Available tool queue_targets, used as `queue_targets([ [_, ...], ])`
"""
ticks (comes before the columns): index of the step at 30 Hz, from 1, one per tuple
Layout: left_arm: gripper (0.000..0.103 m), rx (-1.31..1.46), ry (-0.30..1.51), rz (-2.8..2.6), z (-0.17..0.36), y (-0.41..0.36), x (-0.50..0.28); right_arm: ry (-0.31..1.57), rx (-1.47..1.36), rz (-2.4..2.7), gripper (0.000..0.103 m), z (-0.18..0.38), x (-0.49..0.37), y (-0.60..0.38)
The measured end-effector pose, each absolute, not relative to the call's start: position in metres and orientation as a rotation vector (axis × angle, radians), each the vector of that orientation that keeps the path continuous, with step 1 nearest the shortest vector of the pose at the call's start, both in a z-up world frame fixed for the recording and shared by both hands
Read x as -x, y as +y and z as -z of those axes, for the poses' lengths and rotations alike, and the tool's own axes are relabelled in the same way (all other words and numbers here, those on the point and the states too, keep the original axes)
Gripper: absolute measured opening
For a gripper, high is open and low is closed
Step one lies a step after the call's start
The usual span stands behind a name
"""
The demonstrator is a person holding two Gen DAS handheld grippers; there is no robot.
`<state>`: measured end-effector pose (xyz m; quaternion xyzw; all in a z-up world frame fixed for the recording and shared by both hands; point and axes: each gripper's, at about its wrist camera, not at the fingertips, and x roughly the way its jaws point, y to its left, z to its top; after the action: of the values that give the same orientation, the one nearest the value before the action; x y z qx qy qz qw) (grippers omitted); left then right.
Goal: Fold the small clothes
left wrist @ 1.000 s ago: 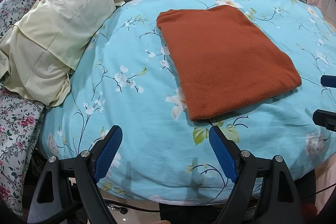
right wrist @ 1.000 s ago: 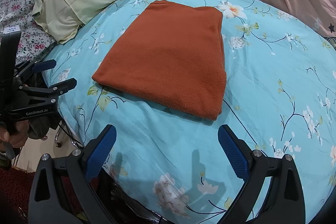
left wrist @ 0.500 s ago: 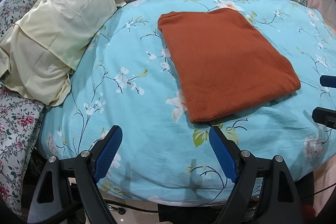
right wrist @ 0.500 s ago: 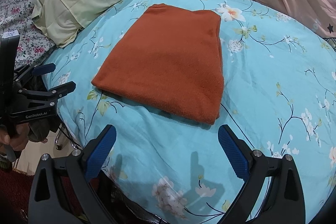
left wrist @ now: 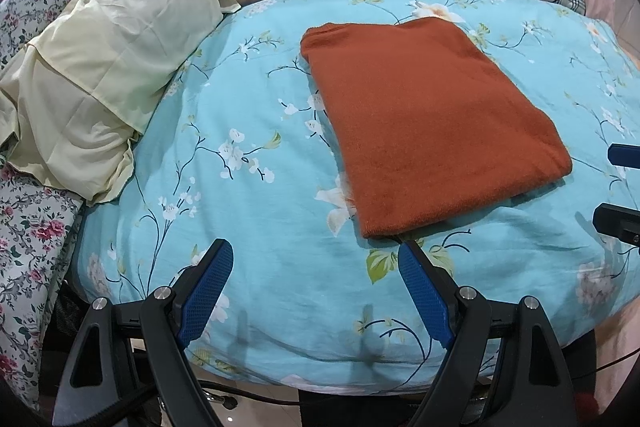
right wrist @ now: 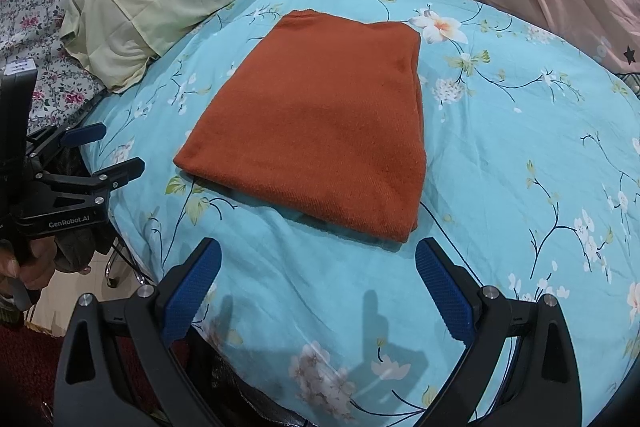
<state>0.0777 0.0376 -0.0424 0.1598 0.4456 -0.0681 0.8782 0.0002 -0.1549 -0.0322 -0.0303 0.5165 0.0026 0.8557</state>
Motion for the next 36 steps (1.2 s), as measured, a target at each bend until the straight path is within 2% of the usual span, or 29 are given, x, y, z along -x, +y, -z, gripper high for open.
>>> queue_targets([
  [36, 0.085, -0.327, 0.909, 0.143, 0.0358, 0.0327, -0.0796, 1.07, 0.072, -0.008, 0.098, 0.0254, -0.0051, -0.1502],
])
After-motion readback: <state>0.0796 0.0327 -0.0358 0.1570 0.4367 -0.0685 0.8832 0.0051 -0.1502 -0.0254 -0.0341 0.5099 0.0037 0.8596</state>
